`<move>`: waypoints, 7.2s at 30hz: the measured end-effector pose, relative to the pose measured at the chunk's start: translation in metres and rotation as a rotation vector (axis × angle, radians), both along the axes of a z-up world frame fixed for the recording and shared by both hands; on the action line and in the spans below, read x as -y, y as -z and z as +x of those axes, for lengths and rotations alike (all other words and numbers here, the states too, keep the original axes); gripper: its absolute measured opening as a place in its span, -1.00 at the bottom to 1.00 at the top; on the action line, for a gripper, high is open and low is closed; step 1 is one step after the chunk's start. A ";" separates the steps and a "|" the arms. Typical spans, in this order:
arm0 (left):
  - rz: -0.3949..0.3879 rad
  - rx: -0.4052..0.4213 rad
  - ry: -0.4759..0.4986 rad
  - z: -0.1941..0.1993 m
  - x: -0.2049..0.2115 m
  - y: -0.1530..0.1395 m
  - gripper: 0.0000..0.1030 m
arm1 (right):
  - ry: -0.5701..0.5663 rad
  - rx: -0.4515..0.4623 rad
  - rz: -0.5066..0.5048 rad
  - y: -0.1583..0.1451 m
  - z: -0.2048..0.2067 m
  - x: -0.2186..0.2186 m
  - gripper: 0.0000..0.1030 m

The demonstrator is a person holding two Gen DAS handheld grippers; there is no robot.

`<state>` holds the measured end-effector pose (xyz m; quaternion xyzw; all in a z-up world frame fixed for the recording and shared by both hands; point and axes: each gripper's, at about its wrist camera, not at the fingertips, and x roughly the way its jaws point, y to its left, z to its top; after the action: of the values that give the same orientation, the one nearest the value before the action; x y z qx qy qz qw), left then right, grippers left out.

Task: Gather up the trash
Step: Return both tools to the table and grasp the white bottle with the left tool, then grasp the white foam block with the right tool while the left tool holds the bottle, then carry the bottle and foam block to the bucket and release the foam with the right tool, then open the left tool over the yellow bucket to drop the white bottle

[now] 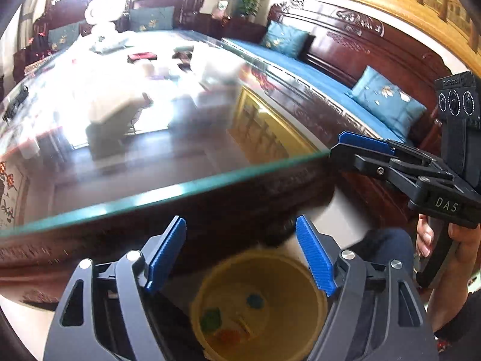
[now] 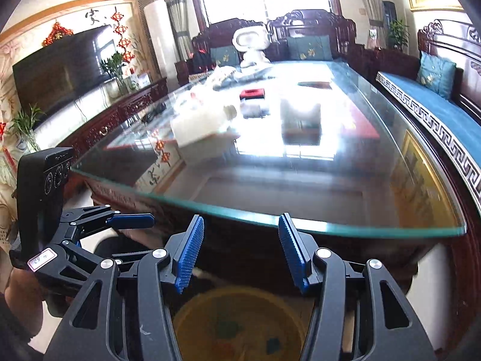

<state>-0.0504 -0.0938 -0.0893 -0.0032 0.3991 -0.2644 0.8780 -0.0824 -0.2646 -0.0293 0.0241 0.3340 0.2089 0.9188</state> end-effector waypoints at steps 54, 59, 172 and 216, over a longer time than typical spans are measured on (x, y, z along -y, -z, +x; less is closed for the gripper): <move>0.040 0.017 -0.165 0.230 -0.041 -0.018 0.00 | 0.198 -0.036 0.007 0.002 0.204 0.018 0.33; 0.031 0.010 -0.163 0.234 -0.039 -0.015 -0.01 | 0.239 -0.055 0.002 0.010 0.225 0.015 0.54; 0.045 -0.137 0.199 -0.113 0.033 0.072 0.01 | 0.152 -0.138 -0.064 0.071 -0.145 0.026 0.65; -0.013 -0.046 0.045 -0.039 0.008 0.018 0.55 | 0.096 -0.085 -0.038 0.032 -0.079 0.012 0.65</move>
<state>-0.0899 -0.1015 -0.1069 -0.0062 0.4174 -0.2863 0.8624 -0.1616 -0.2769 -0.0611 0.0316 0.3751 0.1571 0.9130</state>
